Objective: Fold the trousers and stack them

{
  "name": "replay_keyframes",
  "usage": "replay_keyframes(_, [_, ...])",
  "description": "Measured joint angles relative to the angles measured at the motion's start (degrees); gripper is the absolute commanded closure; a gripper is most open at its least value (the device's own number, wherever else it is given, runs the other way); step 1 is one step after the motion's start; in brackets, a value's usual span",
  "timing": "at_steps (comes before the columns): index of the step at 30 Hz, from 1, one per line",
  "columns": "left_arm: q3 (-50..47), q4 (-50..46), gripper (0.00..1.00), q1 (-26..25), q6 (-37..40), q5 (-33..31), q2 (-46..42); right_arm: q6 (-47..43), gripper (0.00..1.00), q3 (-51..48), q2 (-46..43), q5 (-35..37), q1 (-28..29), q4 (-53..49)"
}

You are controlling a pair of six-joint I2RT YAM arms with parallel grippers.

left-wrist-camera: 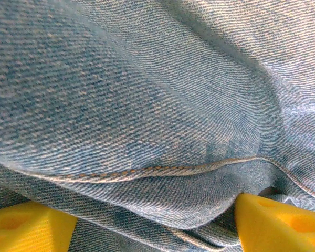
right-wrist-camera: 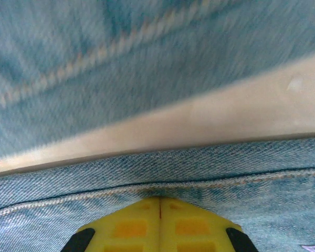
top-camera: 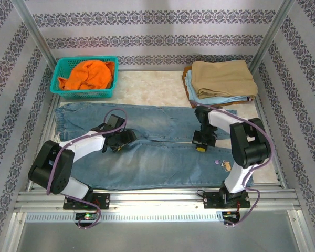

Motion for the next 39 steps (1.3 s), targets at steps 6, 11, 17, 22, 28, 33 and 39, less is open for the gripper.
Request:
replay_keyframes(6, [4.0, 1.8, 0.23, 0.0, 0.0, 0.3, 4.5, -2.1, 1.0, 8.4, 6.4, 1.9, -4.0, -2.5])
replay_keyframes(11, [5.6, 3.7, 0.23, 0.0, 0.1, 0.4, 6.5, -3.7, 1.0, 14.9, 10.6, 4.5, -5.1, -4.4])
replay_keyframes(17, [10.4, 2.0, 0.19, 2.3, 4.3, 0.4, 8.0, -4.6, 1.0, 20.7, 12.1, 6.1, -5.8, -4.6])
replay_keyframes(22, [10.8, -5.4, 0.0, 5.3, 8.6, -4.3, -4.8, -4.7, 0.92, 19.1, 2.9, 5.9, -2.4, -4.3])
replay_keyframes(28, [10.8, -16.2, 0.0, 13.9, 9.3, -7.3, -26.6, -4.5, 0.9, 15.0, -12.7, 3.1, 3.3, -3.1])
replay_keyframes(33, [6.4, -23.6, 0.29, 35.7, 7.4, -5.6, -30.3, -3.9, 0.9, 10.5, -15.1, -0.7, 4.8, -0.6])
replay_keyframes(39, [-1.9, -38.2, 0.26, 44.9, -0.1, -10.2, -35.1, -4.0, 0.9, 8.7, -15.1, -4.7, 5.5, 1.3])
